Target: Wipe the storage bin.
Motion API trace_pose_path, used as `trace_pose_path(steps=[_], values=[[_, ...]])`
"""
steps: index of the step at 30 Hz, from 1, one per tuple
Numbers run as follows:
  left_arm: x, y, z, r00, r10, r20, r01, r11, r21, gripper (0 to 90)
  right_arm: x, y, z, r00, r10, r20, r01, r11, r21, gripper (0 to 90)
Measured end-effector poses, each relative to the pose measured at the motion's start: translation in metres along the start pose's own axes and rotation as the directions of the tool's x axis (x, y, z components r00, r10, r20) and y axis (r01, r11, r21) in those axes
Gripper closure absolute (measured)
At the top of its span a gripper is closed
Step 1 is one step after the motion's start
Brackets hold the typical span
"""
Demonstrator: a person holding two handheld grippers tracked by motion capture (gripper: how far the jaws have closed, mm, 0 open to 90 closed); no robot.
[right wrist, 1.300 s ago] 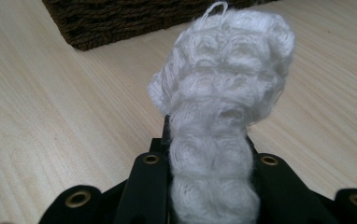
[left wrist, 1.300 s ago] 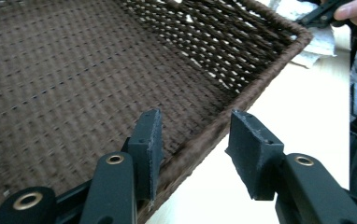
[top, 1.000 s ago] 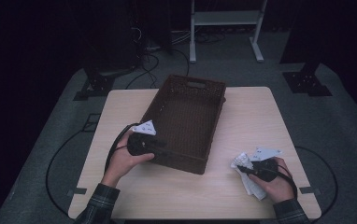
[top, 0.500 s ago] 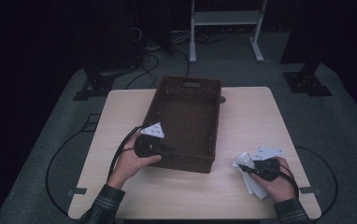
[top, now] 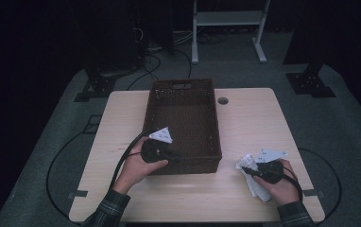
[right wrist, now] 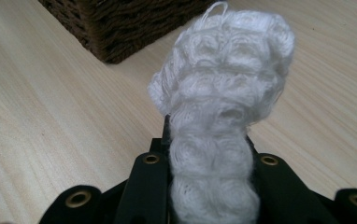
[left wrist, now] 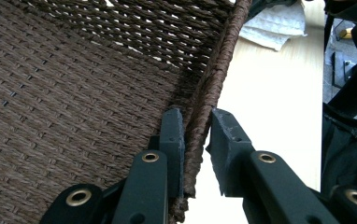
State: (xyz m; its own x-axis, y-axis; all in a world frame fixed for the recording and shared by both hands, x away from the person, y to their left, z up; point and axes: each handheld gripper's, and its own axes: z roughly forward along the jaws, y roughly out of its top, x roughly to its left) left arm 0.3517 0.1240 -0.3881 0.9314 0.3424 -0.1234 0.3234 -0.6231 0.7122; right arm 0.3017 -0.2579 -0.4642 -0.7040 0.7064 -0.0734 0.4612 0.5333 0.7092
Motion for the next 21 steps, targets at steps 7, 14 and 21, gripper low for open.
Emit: trace_pose_path(steps=[7,14,21], values=[[0.005,-0.005,-0.008,0.9989,-0.033,-0.035,0.033,0.9995,-0.001,76.2,0.0,0.0,0.0,1.0,-0.002,0.002,0.002,1.0,-0.001,74.8],[0.002,-0.003,-0.007,0.9985,-0.035,-0.043,0.036,0.9994,0.005,79.1,0.0,0.0,0.0,1.0,-0.001,0.0,0.001,1.0,0.002,74.8],[-0.006,0.01,0.002,0.9992,-0.016,-0.036,0.017,0.9991,0.038,81.9,0.0,0.0,0.0,1.0,-0.009,0.002,0.009,1.0,0.005,74.8]])
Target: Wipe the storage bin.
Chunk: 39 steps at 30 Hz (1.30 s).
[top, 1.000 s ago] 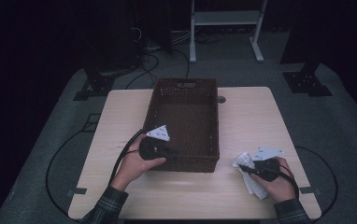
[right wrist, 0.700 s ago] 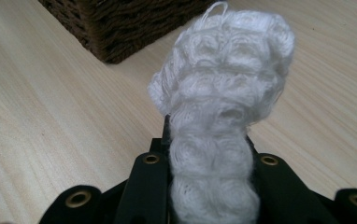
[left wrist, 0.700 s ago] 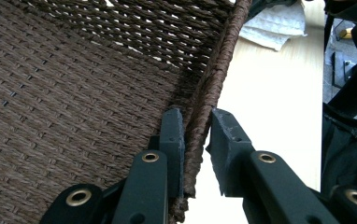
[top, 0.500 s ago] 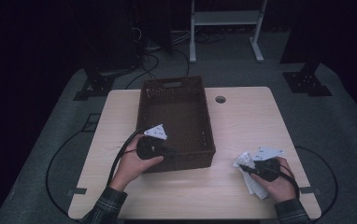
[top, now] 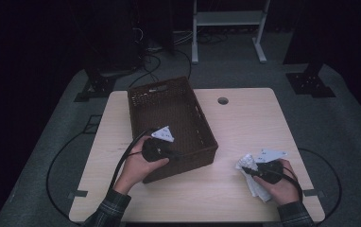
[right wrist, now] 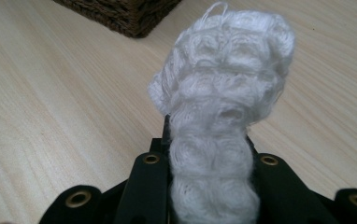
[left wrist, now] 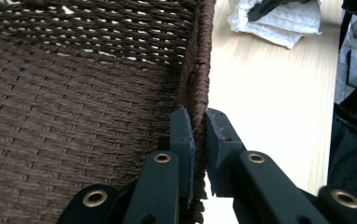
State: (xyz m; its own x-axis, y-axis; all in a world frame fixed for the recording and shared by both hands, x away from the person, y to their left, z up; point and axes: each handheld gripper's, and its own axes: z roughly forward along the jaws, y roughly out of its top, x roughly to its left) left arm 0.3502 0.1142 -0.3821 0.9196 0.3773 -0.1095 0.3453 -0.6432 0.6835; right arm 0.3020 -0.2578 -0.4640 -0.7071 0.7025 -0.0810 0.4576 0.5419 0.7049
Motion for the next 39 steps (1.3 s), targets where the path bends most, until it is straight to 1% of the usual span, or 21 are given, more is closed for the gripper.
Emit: trace_pose_path(steps=[5,6,7,11,14,15,18,22,23,24,25,26,28,29,30,31,32,34,36,38,39], values=[[0.0,0.008,0.005,0.9996,0.023,0.018,-0.023,0.9994,0.025,82.4,0.001,0.0,0.001,1.0,0.004,-0.002,-0.004,1.0,-0.003,74.8],[0.0,0.008,0.005,0.9996,0.023,0.018,-0.023,0.9994,0.025,82.4,0.001,0.0,0.001,1.0,0.006,-0.001,-0.006,1.0,-0.004,74.8],[-0.002,0.013,0.009,0.9995,0.024,0.019,-0.024,0.9996,0.018,82.3,0.0,0.0,0.001,1.0,-0.001,-0.001,0.001,1.0,-0.001,74.8],[-0.007,0.022,0.019,0.9987,0.037,0.036,-0.038,0.999,0.026,81.6,0.001,0.0,0.001,1.0,0.01,0.0,-0.01,1.0,-0.004,74.7],[-0.009,0.026,0.022,0.9985,0.043,0.033,-0.044,0.9985,0.031,80.8,0.0,0.0,0.001,1.0,0.009,-0.001,-0.009,1.0,-0.003,74.8],[-0.011,0.031,0.025,0.9976,0.055,0.04,-0.057,0.9978,0.033,80.3,0.0,0.0,0.001,0.9999,0.01,-0.002,-0.01,1.0,-0.002,74.8],[-0.014,0.035,0.032,0.9969,0.059,0.051,-0.061,0.9976,0.032,79.2,0.0,0.0,0.001,1.0,0.008,-0.002,-0.008,1.0,-0.002,74.7],[-0.017,0.042,0.037,0.9944,0.08,0.068,-0.083,0.996,0.034,77.4,0.0,0.0,0.001,0.9999,0.011,-0.004,-0.011,1.0,0.0,74.7],[-0.019,0.043,0.039,0.9945,0.075,0.072,-0.078,0.9966,0.029,77.0,0.001,0.0,0.001,0.9999,0.012,-0.004,-0.012,1.0,0.0,74.7],[-0.019,0.045,0.04,0.9939,0.082,0.074,-0.085,0.996,0.029,76.8,0.0,0.0,0.0,1.0,0.006,-0.003,-0.006,1.0,0.001,74.7],[-0.019,0.046,0.041,0.9929,0.092,0.075,-0.095,0.9949,0.034,76.5,0.001,0.0,0.0,0.9999,0.01,-0.004,-0.01,1.0,-0.002,74.7],[-0.019,0.048,0.042,0.9922,0.096,0.079,-0.099,0.9948,0.027,76.3,0.0,0.0,0.001,1.0,0.0,-0.001,0.0,1.0,-0.002,74.7],[-0.017,0.051,0.042,0.9895,0.093,0.111,-0.093,0.9956,-0.013,77.0,0.001,0.0,0.001,1.0,0.005,-0.004,-0.005,1.0,-0.001,74.6],[-0.016,0.052,0.041,0.9877,0.098,0.123,-0.096,0.9952,-0.022,77.1,0.001,0.0,0.002,1.0,0.002,-0.005,-0.003,1.0,-0.001,74.7],[-0.016,0.052,0.041,0.9877,0.098,0.123,-0.096,0.9952,-0.022,76.8,0.001,0.0,0.002,1.0,0.006,-0.006,-0.006,1.0,0.001,74.7],[-0.013,0.055,0.042,0.9835,0.11,0.144,-0.104,0.9933,-0.05,76.3,0.001,0.0,0.002,1.0,-0.002,-0.005,0.002,1.0,0.001,74.6],[-0.011,0.056,0.043,0.9809,0.116,0.156,-0.109,0.9926,-0.054,76.1,0.001,0.0,0.002,1.0,-0.002,-0.005,0.002,1.0,0.0,74.7],[-0.008,0.056,0.047,0.9772,0.138,0.162,-0.13,0.9899,-0.056,74.9,0.001,0.0,0.002,1.0,-0.003,-0.005,0.003,1.0,-0.001,74.6],[-0.008,0.056,0.051,0.9751,0.154,0.16,-0.148,0.9878,-0.048,73.4,0.001,0.0,0.002,1.0,-0.004,-0.007,0.004,1.0,-0.002,74.7],[-0.007,0.055,0.052,0.9735,0.16,0.163,-0.153,0.9866,-0.057,73.2,0.001,0.0,0.002,1.0,0.0,-0.007,0.0,1.0,-0.003,74.7],[-0.006,0.054,0.051,0.9703,0.172,0.17,-0.163,0.9845,-0.065,72.9,0.001,0.0,0.002,1.0,0.0,-0.008,0.0,1.0,-0.004,74.7]])
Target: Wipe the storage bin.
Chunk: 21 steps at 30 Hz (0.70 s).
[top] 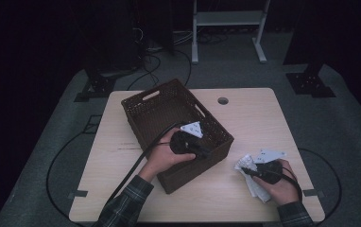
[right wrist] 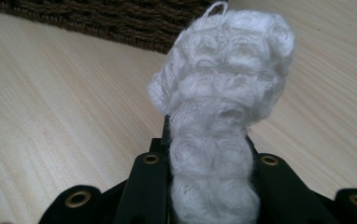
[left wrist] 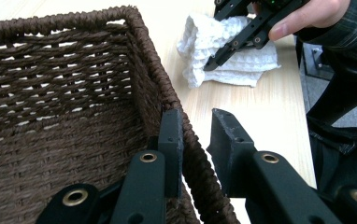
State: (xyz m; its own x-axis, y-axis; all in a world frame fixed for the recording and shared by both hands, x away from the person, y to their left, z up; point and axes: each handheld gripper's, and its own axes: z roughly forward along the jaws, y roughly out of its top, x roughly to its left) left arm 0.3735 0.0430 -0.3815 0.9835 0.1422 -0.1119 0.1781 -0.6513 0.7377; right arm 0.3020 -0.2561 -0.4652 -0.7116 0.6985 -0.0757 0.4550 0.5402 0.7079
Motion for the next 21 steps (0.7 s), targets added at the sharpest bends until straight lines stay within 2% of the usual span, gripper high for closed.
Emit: trace_pose_path(steps=[2,7,11,21], values=[[0.001,-0.002,0.002,0.9996,0.026,-0.013,-0.026,0.9994,0.021,70.3,0.0,0.0,0.0,1.0,0.0,-0.001,0.0,1.0,-0.002,74.6],[0.003,-0.006,0.006,0.9993,0.036,0.011,-0.036,0.9993,-0.001,69.3,0.003,0.001,0.002,1.0,-0.007,-0.007,0.007,1.0,0.0,74.6],[0.006,-0.011,0.007,0.9991,0.011,0.042,-0.009,0.9993,-0.036,69.4,0.005,0.003,0.001,0.9999,-0.004,-0.016,0.004,1.0,-0.009,74.6],[0.002,-0.015,0.007,0.9995,0.009,0.029,-0.007,0.9988,-0.049,69.5,0.01,0.016,-0.001,0.9979,0.016,-0.063,-0.019,0.999,-0.045,74.6]])
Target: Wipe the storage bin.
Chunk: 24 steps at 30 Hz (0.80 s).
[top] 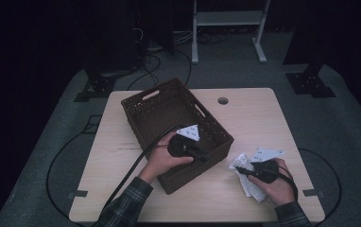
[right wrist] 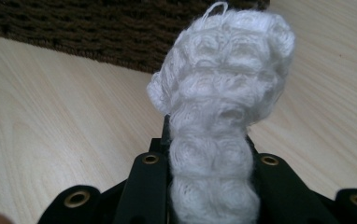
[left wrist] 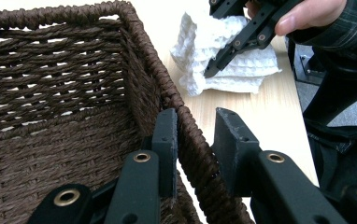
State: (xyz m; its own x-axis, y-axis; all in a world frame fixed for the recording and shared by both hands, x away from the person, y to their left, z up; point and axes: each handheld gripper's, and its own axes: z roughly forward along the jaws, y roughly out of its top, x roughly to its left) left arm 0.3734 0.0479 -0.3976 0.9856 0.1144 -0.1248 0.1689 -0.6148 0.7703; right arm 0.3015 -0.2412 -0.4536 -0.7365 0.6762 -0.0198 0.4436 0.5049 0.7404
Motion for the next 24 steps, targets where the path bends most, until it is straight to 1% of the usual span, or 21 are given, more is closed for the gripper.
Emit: trace_pose_path(steps=[1,4,10,12,14,17,19,21,24], values=[[0.0,0.0,0.0,1.0,-0.002,0.001,0.002,1.0,0.001,69.6,-0.001,0.005,-0.001,1.0,-0.006,0.003,0.006,1.0,-0.006,74.9],[0.0,-0.001,0.0,1.0,-0.008,0.0,0.008,1.0,-0.001,69.7,-0.002,0.012,-0.001,0.9999,0.009,-0.007,-0.009,1.0,-0.02,75.1],[0.0,-0.001,0.0,1.0,-0.009,-0.002,0.009,1.0,-0.004,69.7,-0.002,0.03,0.0,0.9998,0.014,-0.011,-0.014,0.999,-0.05,75.3],[0.0,-0.001,0.0,1.0,-0.007,-0.002,0.007,1.0,-0.004,69.4,-0.003,0.035,0.002,1.0,0.005,-0.008,-0.005,0.998,-0.056,75.3],[0.0,-0.001,0.0,1.0,-0.006,-0.003,0.006,1.0,-0.002,69.4,-0.004,0.039,0.005,0.9999,0.007,-0.011,-0.007,0.998,-0.061,75.3],[0.0,-0.001,0.001,1.0,-0.008,-0.001,0.008,1.0,0.0,68.4,-0.004,0.043,0.007,0.9999,0.011,-0.009,-0.012,0.998,-0.061,75.4],[-0.001,-0.001,0.002,1.0,0.002,-0.006,-0.002,0.9998,0.019,67.1,-0.005,0.049,0.011,0.9999,0.012,-0.003,-0.012,0.999,-0.05,75.4],[-0.001,-0.001,0.002,1.0,-0.001,-0.006,0.001,0.9998,0.018,67.2,-0.006,0.052,0.014,1.0,0.005,0.006,-0.005,0.999,-0.041,75.5],[0.0,-0.001,0.003,0.9999,-0.001,-0.011,0.001,0.9999,0.014,67.6,-0.007,0.054,0.017,0.9998,0.018,0.01,-0.017,0.999,-0.035,75.6]])
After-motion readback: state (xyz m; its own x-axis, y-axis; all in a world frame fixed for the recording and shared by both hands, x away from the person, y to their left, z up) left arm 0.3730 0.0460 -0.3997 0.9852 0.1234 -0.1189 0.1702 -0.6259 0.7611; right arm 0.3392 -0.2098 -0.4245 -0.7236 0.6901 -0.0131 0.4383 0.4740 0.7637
